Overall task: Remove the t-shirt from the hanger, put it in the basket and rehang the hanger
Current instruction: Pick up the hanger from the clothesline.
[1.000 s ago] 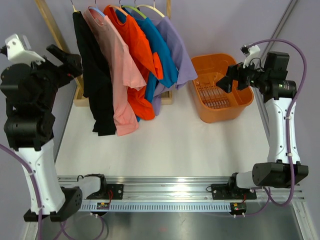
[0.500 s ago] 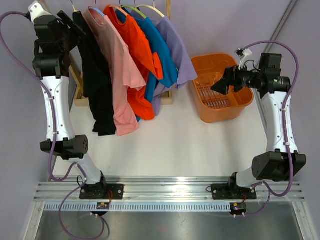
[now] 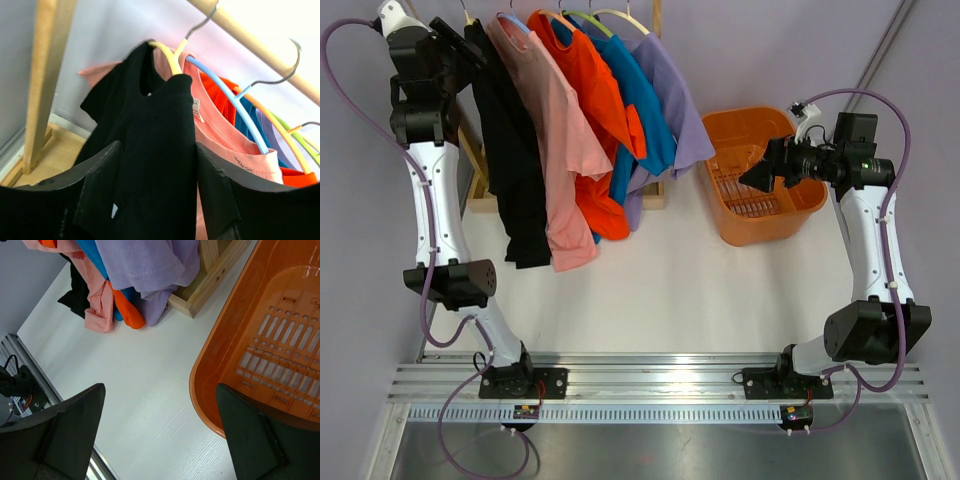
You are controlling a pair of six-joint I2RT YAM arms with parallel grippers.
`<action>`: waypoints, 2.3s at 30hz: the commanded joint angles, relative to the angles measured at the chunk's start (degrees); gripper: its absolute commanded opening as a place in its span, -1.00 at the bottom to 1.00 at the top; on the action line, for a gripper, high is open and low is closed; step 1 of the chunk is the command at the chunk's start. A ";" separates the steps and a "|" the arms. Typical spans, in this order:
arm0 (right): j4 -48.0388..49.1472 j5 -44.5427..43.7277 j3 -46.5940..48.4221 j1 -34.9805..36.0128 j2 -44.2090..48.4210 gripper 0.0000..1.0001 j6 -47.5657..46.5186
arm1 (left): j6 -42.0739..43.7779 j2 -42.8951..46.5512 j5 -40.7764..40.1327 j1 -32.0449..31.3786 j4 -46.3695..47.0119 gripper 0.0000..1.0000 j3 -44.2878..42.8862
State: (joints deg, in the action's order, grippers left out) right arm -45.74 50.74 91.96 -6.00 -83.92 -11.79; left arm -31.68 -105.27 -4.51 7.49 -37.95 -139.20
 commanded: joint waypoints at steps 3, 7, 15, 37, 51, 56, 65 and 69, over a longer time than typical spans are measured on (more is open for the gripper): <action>2.32 2.61 0.85 0.20 1.30 0.99 0.98 | 3.46 -2.04 1.53 0.77 2.09 0.08 -1.52; 1.62 2.96 0.94 0.11 1.56 0.99 0.81 | 6.45 -2.30 0.47 1.13 2.27 -0.01 -1.87; 1.09 3.31 1.29 -0.15 1.74 0.99 0.98 | 8.13 -3.18 1.70 1.21 1.57 0.06 -0.20; 0.82 5.24 0.06 -0.59 3.24 0.99 2.12 | -11.92 -4.59 15.77 5.52 3.68 0.08 -1.43; 2.23 6.30 0.23 -0.59 2.97 0.99 3.97 | 13.13 -1.08 -0.76 1.66 -0.63 -0.51 2.70; 2.32 6.30 0.15 -0.59 3.15 0.99 4.15 | 14.45 -0.46 -0.33 1.65 1.91 -1.00 2.96; 2.23 5.95 -0.12 -0.68 3.50 0.99 4.23 | 13.67 4.02 6.62 1.30 16.84 -1.00 8.76; 2.14 6.04 -0.47 -0.68 3.68 0.99 4.15 | 10.86 4.29 9.34 1.39 21.07 -1.00 8.42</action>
State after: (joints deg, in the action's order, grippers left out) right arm -44.86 55.46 91.61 -6.39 -82.43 -8.08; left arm -20.23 -103.35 2.42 8.23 -27.81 -130.65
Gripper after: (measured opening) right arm 0.993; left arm 0.158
